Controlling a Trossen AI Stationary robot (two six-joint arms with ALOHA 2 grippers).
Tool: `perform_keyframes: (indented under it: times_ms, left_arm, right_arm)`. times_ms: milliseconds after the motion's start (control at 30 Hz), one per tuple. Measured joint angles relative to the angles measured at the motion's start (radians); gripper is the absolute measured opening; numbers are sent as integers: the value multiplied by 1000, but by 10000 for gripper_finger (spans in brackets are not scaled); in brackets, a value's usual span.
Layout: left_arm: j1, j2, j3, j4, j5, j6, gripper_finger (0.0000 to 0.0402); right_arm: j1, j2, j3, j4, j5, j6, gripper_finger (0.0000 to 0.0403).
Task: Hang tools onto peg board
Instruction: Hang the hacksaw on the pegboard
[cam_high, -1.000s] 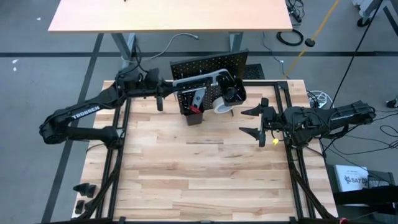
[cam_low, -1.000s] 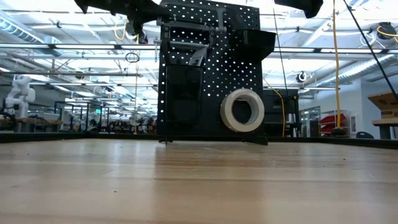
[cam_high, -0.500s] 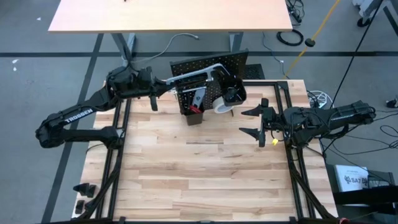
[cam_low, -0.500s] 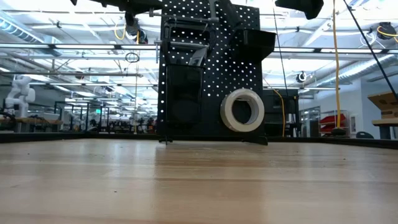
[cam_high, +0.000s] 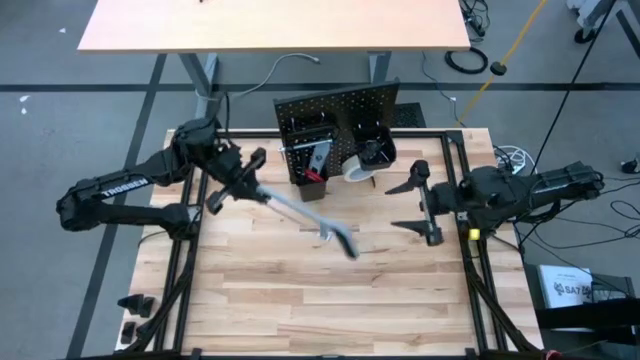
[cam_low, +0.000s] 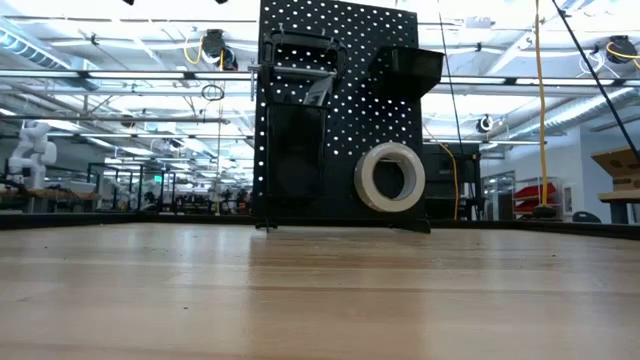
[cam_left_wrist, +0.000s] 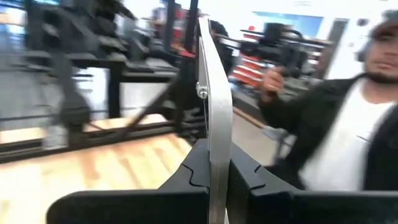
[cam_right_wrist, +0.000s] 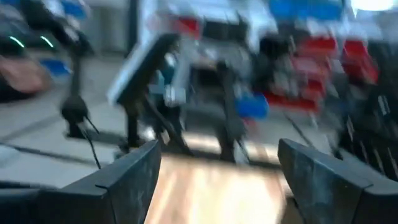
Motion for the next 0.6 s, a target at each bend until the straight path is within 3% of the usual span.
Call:
perform_keyframes:
  times_ms: [100, 200, 333, 433, 600]
  left_arm:
    - [-57, 1, 0, -9, 0, 0, 12]
    - [-107, 13, 0, -5, -45, 0, 12]
    - [-191, 64, 0, 22, -64, -27, 12]
    - [-259, 118, 0, 96, -79, -49, 12]
    - [-308, 204, 0, 178, -88, -70, 12]
  right_arm:
    - [-4, 20, 1, 116, -85, -33, 318]
    - [-16, 80, 2, 179, -92, -108, 318]
    - [-20, 199, -1, 207, -68, -476, 318]
    - [-15, 311, 0, 340, -19, -738, 318]
    - [-14, 480, 0, 643, -13, -918, 318]
